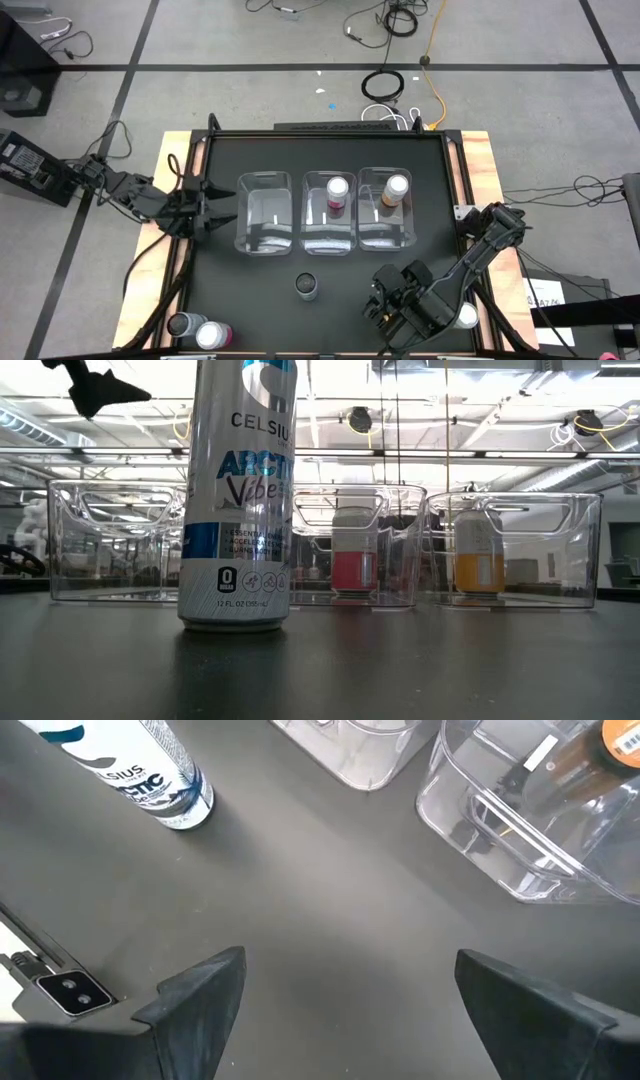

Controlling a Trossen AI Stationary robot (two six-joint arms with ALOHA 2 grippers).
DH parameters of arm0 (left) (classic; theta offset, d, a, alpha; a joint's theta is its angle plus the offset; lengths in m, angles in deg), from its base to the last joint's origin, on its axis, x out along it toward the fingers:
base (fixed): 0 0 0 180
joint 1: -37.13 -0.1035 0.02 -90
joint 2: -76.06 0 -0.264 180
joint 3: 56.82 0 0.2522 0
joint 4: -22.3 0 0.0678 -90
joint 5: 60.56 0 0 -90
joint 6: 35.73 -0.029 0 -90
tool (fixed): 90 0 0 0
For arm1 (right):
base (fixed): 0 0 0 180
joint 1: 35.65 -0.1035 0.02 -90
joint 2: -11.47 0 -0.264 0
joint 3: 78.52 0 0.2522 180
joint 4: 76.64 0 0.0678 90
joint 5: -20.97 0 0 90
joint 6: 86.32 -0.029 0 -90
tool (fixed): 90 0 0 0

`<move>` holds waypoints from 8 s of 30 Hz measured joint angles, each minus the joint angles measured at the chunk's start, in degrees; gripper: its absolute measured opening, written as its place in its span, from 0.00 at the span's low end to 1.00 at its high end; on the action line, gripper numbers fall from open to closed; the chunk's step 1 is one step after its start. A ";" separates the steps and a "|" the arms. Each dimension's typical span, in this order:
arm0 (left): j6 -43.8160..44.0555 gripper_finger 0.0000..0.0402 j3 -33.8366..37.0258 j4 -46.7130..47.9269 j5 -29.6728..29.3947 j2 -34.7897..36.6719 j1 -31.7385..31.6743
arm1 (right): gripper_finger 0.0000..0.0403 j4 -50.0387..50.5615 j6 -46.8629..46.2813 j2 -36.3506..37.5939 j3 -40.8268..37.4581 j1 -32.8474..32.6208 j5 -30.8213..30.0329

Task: Sort soda cans
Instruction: Put the right white soda can into the left transparent bin

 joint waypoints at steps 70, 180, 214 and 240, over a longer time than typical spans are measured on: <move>3.31 0.98 -30.97 -7.41 13.69 -65.03 4.70 | 0.78 -46.76 17.17 36.22 -57.07 -5.29 -2.77; -24.96 0.69 -5.86 3.60 18.30 -24.90 -32.25 | 0.78 -52.10 -1.97 36.15 -57.05 -2.52 -16.44; -38.58 0.69 -2.75 -14.74 38.28 -42.61 -49.86 | 0.78 -54.55 -1.95 36.15 -57.05 1.55 -16.28; -39.17 0.82 -2.78 -15.73 34.41 -42.59 -49.90 | 0.78 -54.53 -3.04 36.15 -57.05 1.55 -16.28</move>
